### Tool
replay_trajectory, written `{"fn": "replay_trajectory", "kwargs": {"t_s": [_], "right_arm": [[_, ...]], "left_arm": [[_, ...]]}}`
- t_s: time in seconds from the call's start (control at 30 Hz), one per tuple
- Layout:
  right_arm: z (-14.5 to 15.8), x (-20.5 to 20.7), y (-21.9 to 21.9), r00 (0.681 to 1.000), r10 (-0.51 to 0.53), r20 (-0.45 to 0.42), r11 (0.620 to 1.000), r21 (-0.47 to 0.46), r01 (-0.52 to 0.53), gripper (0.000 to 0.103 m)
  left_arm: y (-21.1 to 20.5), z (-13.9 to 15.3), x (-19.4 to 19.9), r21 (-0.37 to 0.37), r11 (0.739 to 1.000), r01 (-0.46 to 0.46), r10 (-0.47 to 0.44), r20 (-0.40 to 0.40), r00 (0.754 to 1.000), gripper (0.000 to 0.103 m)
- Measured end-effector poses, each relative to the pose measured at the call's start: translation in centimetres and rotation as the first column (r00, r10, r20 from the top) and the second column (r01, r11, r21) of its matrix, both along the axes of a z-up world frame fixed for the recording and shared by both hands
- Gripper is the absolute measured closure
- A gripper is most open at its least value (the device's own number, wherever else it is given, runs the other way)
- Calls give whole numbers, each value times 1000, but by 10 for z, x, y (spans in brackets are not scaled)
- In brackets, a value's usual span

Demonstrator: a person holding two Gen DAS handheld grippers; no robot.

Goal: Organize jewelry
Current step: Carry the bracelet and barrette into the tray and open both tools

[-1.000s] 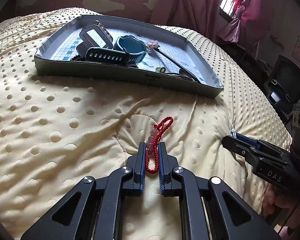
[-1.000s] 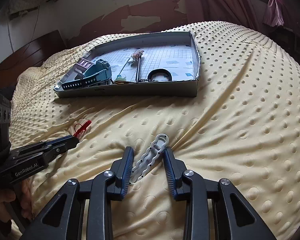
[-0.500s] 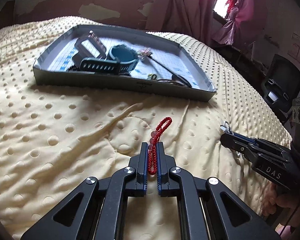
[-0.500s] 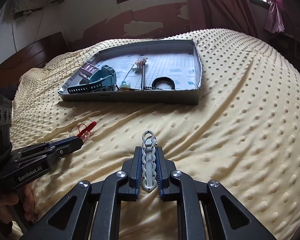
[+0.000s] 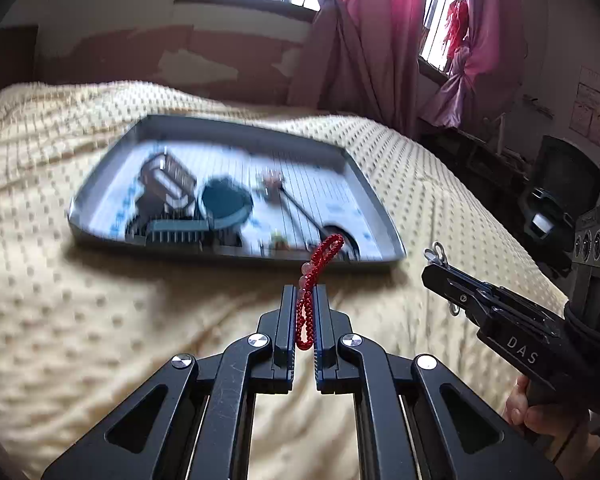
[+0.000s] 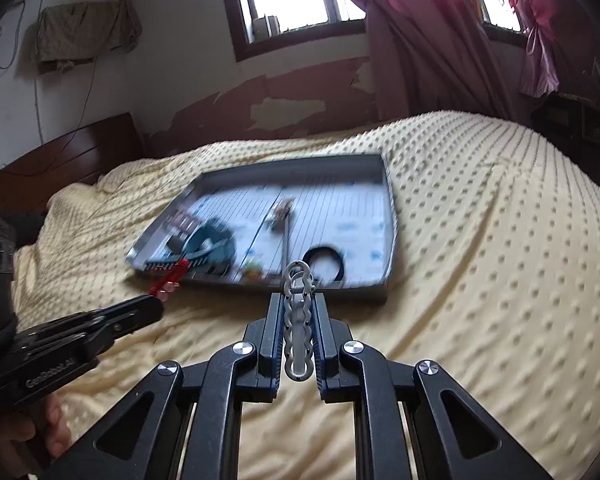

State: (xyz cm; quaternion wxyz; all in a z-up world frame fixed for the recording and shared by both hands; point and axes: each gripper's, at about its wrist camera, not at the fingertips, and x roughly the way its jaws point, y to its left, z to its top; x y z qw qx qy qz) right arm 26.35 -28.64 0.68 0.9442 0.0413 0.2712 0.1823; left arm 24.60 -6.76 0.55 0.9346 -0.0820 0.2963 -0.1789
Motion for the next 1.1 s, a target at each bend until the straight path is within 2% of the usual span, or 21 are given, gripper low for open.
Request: {"fn": "replay_trajectory", "kwargs": {"t_s": [0.17, 0.33, 0.4, 0.5, 0.7, 0.97, 1.1], "right_arm": [[3, 51, -7, 999, -33, 16, 999, 2, 33, 91], [-4, 86, -12, 999, 30, -39, 999, 33, -29, 91], [-5, 92, -13, 997, 57, -47, 997, 46, -55, 91], [-10, 93, -7, 996, 67, -64, 998, -17, -68, 91], [-22, 95, 0, 990, 76, -118, 995, -48, -82, 91], [-31, 94, -1, 984, 81, -158, 996, -32, -87, 90], [-31, 94, -4, 984, 74, -160, 996, -28, -79, 89]], "left_arm": [[-13, 16, 53, 44, 999, -9, 10, -28, 1000, 98], [-21, 9, 102, 34, 999, 6, -1, -144, 990, 98], [-23, 5, 112, 46, 999, 6, 1, -163, 987, 98], [-25, -1, 118, 85, 996, 3, 13, -185, 983, 98], [-28, -10, 118, 132, 991, 5, 23, -211, 977, 98], [-21, -15, 121, 98, 995, -3, 26, -238, 971, 98], [-21, -14, 118, 103, 995, 2, 23, -236, 972, 98]]}}
